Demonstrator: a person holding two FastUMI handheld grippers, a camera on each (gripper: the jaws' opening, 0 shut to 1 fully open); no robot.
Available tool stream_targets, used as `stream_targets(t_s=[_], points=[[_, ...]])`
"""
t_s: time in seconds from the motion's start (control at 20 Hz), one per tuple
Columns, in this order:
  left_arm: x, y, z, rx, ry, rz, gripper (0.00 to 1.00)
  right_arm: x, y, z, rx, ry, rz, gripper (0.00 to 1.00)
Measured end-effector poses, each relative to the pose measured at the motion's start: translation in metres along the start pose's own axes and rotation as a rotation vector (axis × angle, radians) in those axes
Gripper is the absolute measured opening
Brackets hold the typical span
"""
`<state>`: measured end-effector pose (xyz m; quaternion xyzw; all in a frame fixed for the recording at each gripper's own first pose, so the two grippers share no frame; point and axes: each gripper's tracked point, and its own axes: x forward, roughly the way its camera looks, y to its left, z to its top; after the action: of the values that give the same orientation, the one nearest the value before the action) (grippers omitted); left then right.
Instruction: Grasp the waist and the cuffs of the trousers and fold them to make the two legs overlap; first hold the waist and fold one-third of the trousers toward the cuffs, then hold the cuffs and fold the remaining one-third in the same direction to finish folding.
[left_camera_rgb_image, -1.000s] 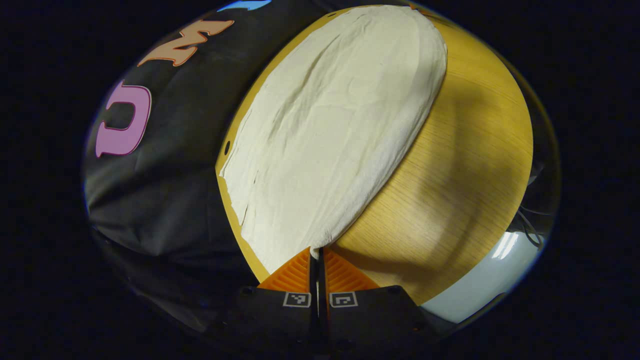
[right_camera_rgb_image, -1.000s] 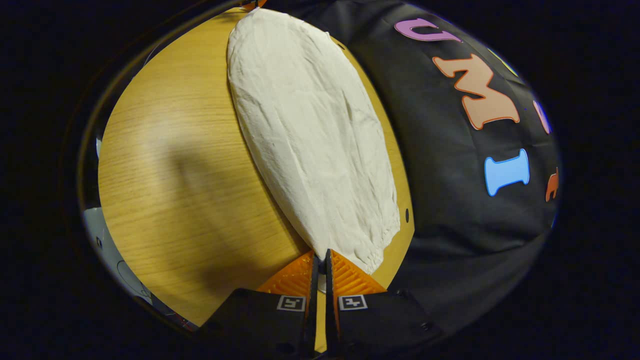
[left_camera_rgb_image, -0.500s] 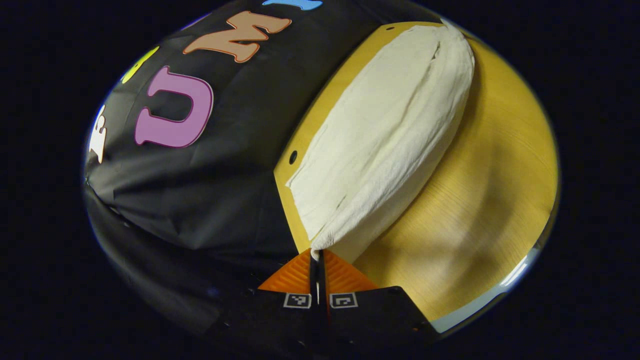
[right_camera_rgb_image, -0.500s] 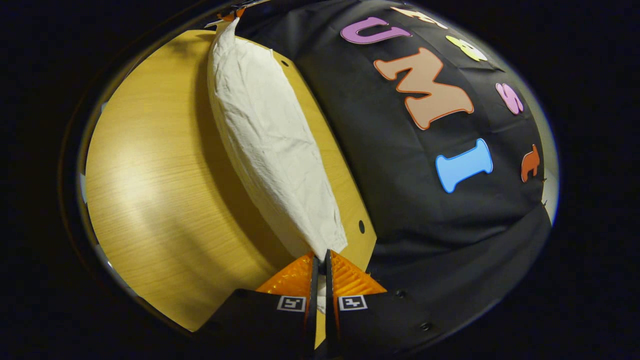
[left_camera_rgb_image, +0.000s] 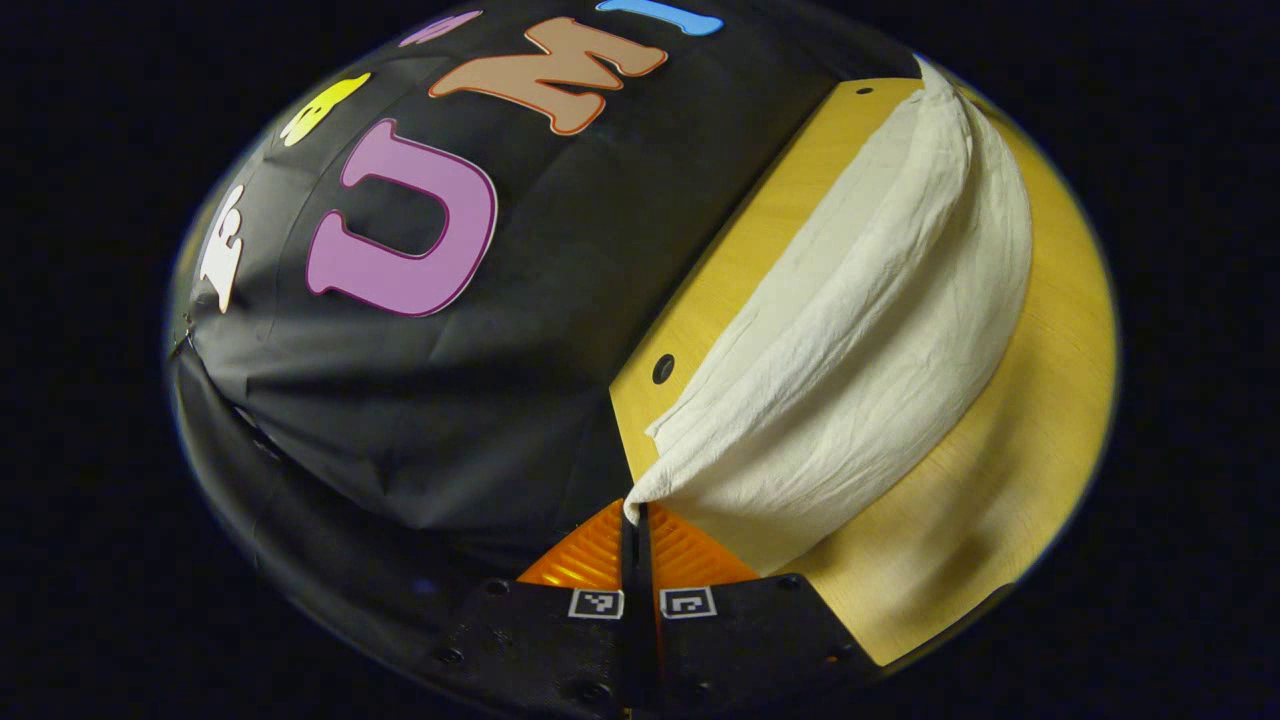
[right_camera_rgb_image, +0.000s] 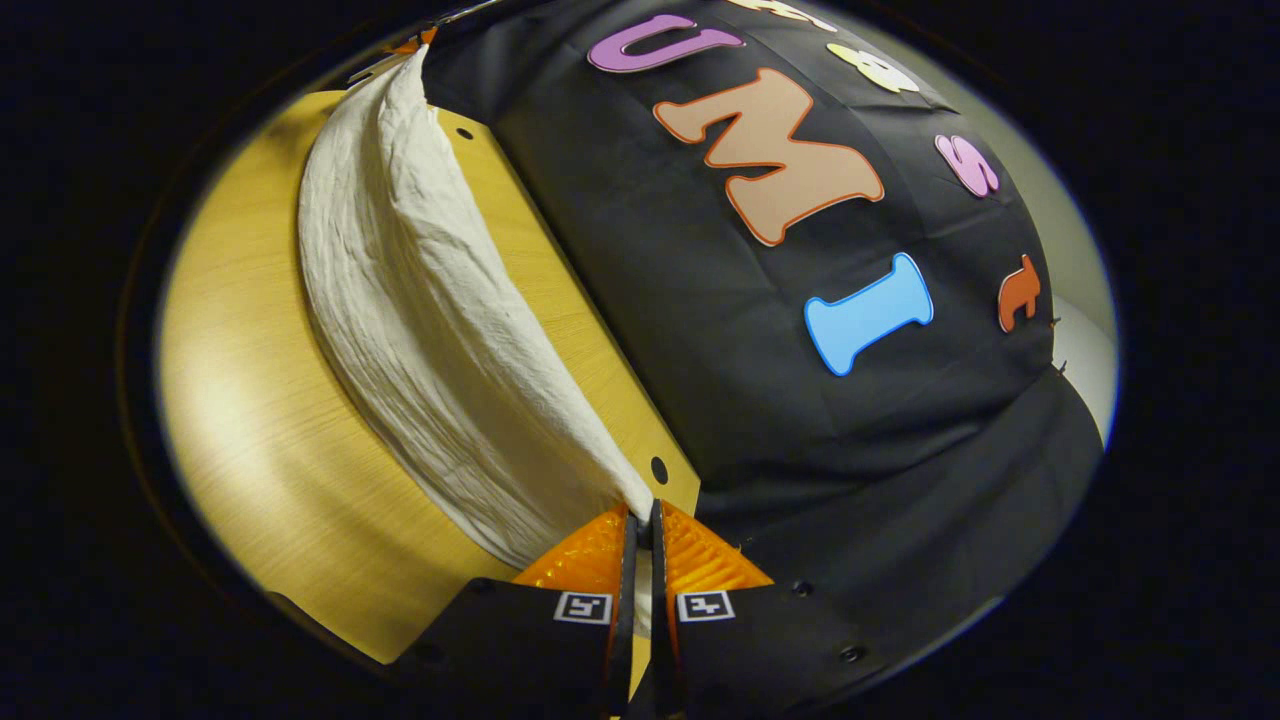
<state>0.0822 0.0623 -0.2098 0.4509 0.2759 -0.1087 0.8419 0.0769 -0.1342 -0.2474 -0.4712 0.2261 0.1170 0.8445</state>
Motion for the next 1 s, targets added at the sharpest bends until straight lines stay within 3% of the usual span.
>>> stream_targets(t_s=[0.3, 0.5, 0.55, 0.6, 0.75, 0.95, 1.0], points=[[0.055, 0.032, 0.037, -0.14, -0.061, 0.056, 0.0, 0.055, -0.003, 0.018, 0.124, 0.067, -0.067, 0.1], [0.101, 0.028, 0.048, -0.165, -0.071, 0.067, 0.0, 0.096, 0.011, 0.024, 0.181, 0.114, -0.08, 0.1], [0.112, 0.024, 0.051, -0.163, -0.079, 0.06, 0.0, 0.107, 0.017, 0.023, 0.196, 0.132, -0.074, 0.07], [0.123, 0.016, 0.052, -0.171, -0.082, 0.05, 0.0, 0.116, 0.024, 0.02, 0.209, 0.152, -0.069, 0.12], [0.157, -0.004, 0.049, -0.193, -0.068, 0.024, 0.0, 0.139, 0.04, 0.011, 0.236, 0.213, -0.059, 0.07], [0.18, -0.024, 0.051, -0.221, -0.085, -0.017, 0.0, 0.16, 0.047, 0.011, 0.304, 0.245, -0.065, 0.17], [0.183, -0.032, 0.055, -0.246, -0.094, -0.043, 0.33, 0.157, 0.05, 0.01, 0.328, 0.246, -0.064, 0.43]])
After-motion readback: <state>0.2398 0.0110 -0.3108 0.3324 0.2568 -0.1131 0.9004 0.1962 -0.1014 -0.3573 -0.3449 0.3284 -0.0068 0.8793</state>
